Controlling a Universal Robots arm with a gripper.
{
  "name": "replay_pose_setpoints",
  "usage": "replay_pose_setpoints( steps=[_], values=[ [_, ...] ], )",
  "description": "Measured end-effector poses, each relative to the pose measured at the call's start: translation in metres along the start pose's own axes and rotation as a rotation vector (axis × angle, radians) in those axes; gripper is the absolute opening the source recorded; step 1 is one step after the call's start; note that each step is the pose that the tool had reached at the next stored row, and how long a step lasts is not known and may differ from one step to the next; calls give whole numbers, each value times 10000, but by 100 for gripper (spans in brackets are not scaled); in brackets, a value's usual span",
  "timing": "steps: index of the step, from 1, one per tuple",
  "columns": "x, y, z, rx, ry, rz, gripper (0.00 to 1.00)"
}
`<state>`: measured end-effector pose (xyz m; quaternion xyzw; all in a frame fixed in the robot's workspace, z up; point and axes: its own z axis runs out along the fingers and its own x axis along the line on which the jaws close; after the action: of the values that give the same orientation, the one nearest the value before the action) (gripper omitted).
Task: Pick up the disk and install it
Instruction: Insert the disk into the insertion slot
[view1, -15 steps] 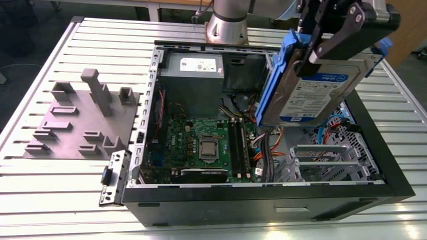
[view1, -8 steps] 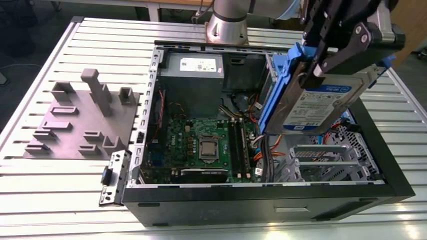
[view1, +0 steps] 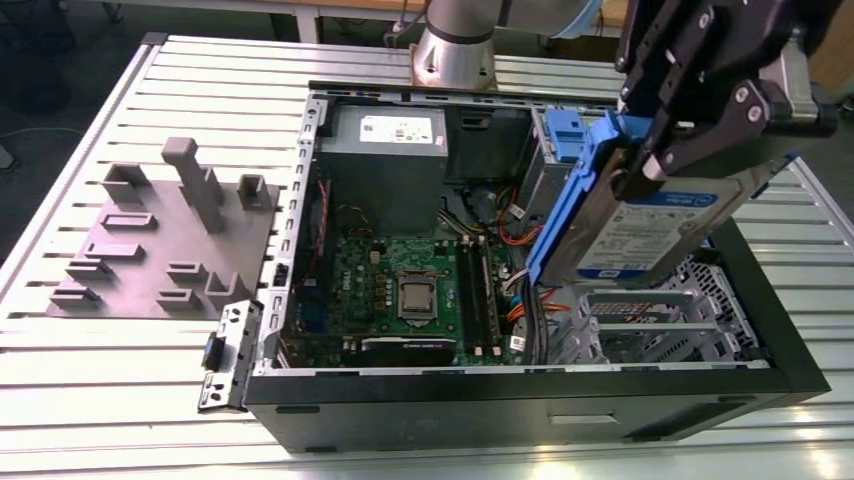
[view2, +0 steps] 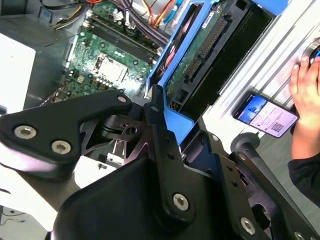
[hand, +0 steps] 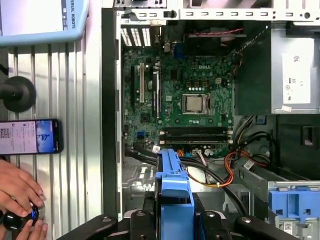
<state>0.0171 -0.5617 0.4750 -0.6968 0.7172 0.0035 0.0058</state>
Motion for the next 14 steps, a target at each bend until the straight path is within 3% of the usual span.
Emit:
replay_pose_setpoints(
  steps=[5,10,14],
  values=[
    [53,-138,49,0,-2,0,36],
    [63,-329,90,0,0,0,36],
    [61,-434,117,0,0,0,36]
  ],
)
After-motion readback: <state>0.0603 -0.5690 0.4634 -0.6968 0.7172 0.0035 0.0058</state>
